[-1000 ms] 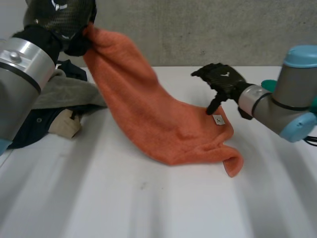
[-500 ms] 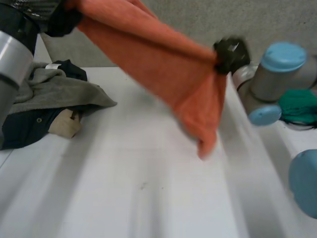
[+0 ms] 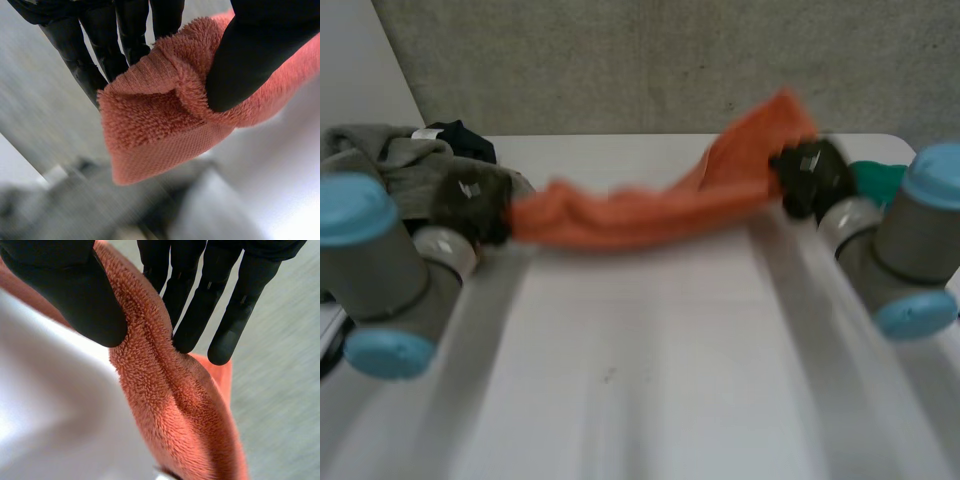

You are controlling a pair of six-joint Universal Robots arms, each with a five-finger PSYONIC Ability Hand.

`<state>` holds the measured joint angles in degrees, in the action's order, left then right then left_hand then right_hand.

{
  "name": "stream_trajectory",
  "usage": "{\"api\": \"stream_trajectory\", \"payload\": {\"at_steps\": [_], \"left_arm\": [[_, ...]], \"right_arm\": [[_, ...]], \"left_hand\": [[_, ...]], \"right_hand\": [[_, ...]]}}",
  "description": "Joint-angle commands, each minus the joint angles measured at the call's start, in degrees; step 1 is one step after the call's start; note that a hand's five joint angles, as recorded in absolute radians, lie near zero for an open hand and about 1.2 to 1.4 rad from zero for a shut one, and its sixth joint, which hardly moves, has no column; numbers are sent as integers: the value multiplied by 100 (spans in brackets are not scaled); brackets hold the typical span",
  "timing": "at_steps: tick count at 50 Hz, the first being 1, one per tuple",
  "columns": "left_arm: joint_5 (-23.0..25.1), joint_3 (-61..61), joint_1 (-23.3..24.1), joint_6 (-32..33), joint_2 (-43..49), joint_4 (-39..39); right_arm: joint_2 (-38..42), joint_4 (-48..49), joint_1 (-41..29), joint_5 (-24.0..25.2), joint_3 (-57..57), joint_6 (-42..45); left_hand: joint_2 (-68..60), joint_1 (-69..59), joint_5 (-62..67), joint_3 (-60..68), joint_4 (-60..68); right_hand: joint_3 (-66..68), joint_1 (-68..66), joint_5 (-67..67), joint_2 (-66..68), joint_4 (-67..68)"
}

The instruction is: Fold the laundry.

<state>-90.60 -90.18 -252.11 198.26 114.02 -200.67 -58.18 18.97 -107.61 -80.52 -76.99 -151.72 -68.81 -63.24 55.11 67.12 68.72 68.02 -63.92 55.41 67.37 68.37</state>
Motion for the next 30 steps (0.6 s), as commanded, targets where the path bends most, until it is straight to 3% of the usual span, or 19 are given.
{"api": "stream_trajectory", "payload": {"at_steps": [1, 2, 3, 4, 6, 10, 12, 19, 26, 30], "left_arm": [[16, -667, 153, 29, 595, -51], [16, -702, 153, 29, 569, -34], [7, -738, 153, 20, 455, 27], [25, -747, 145, -6, 376, 71], [33, -747, 127, -24, 174, 194], [147, -651, 118, -94, -580, 825], [296, -545, 101, -112, -836, 1229], [657, 175, -154, -243, -1040, 2689], [666, 826, -409, -349, -592, 3542], [929, 1239, -497, -384, -179, 3886]], "right_arm": [[834, -904, -138, -201, -509, 520], [869, -965, -129, -236, -518, 555], [879, -1044, -120, -297, -527, 538], [861, -1062, -120, -324, -536, 512], [713, -1071, -85, -325, -580, 442], [72, -1045, 46, -254, -834, 143], [-166, -1097, 56, -176, -940, 46], [-545, -1799, 345, -61, -897, -147], [-449, -2670, 732, 123, -598, -210], [-308, -2890, 1004, 422, -501, 150]], "left_hand": [[-921, -1478, 1291, 1090, 930], [-502, -1060, 873, 672, 512], [284, -273, 86, -115, -275], [575, 18, -205, -406, -566], [1181, 623, -811, -1012, -1172], [4236, 3679, -3866, -4067, -4227], [4664, 4106, -4293, -4494, -4654], [5070, 4512, -4700, -4900, -5060], [4599, 4041, -4229, -4429, -4589], [4599, 4041, -4229, -4429, -4590]], "right_hand": [[795, -1205, 1056, 860, 760], [359, -769, 620, 424, 324], [-1277, 868, -1016, -1212, -1313], [-2043, 1633, -1782, -1978, -2078], [-2471, 2061, -2210, -2406, -2506], [-3897, 3488, -3636, -3832, -3933], [-4218, 3809, -3957, -4153, -4254], [-5129, 4719, -4868, -5064, -5164], [-5129, 4719, -4868, -5064, -5164], [-5112, 4702, -4851, -5047, -5147]]}}
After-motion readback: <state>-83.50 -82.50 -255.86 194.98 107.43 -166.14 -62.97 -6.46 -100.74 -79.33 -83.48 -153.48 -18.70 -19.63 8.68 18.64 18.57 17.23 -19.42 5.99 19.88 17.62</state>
